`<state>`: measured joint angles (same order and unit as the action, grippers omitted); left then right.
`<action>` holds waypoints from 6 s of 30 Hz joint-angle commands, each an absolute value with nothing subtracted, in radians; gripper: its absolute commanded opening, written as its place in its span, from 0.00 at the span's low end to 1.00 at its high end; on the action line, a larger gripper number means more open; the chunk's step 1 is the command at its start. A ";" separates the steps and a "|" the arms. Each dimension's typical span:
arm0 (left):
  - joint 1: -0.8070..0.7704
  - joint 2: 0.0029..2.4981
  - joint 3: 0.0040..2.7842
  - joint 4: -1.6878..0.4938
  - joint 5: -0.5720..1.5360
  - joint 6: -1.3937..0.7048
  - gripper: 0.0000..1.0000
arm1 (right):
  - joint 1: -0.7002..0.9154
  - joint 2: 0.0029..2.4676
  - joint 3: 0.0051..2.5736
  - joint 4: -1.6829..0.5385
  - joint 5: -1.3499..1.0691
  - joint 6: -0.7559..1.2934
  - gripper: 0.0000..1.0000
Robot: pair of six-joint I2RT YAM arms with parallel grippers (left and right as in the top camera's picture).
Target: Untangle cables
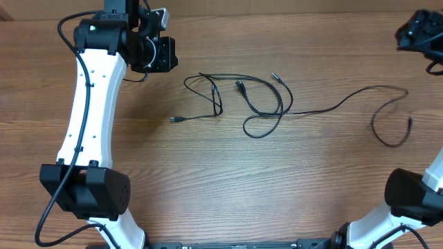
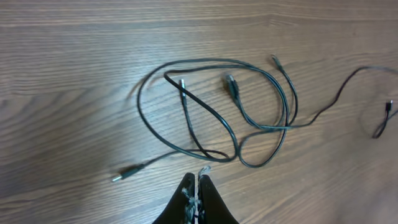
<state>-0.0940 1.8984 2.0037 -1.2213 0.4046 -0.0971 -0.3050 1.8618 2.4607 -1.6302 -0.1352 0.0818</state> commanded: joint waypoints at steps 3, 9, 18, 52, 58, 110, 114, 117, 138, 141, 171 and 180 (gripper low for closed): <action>-0.166 1.897 2.023 -1.221 0.460 -0.089 0.20 | -0.263 1.885 2.455 -1.694 -0.265 0.100 0.86; -0.250 1.960 2.022 -1.219 0.461 -0.089 0.35 | -0.189 1.891 2.319 -1.689 -0.264 0.196 0.92; -0.376 2.096 2.022 -1.180 0.464 -0.052 0.59 | -0.150 1.891 1.942 -1.520 -0.350 0.373 1.00; -0.446 2.334 2.022 -0.967 0.296 -0.285 0.71 | 0.115 1.892 1.198 -0.692 -0.097 0.891 0.26; -0.445 2.334 2.022 -0.999 0.277 -0.285 0.71 | 0.118 1.892 1.198 -0.698 -0.094 0.889 0.04; -0.386 2.334 1.953 -1.130 -0.017 -0.427 0.47 | -0.009 1.794 2.000 -1.374 0.035 0.332 0.04; -0.359 2.332 1.954 -1.140 -0.018 -0.427 0.43 | -0.009 1.794 1.988 -1.439 0.036 0.331 0.33; -0.331 2.329 1.958 -1.131 0.022 -0.427 0.42 | -0.009 1.794 1.922 -1.438 0.035 0.331 0.36; -0.459 2.328 1.959 -0.965 0.471 -0.382 0.74 | -0.006 1.797 1.290 -0.959 -0.189 0.285 0.36; -0.487 2.328 1.959 -0.938 0.460 -0.409 0.74 | -0.006 1.797 1.242 -0.913 -0.189 0.287 0.36; -0.597 2.335 1.959 -0.833 0.654 -0.823 0.73 | -0.006 1.797 1.235 -0.996 -0.580 0.148 0.06; -0.612 2.348 1.959 -0.794 0.614 -0.881 0.73 | -0.006 1.797 1.235 -0.998 -0.583 0.148 0.05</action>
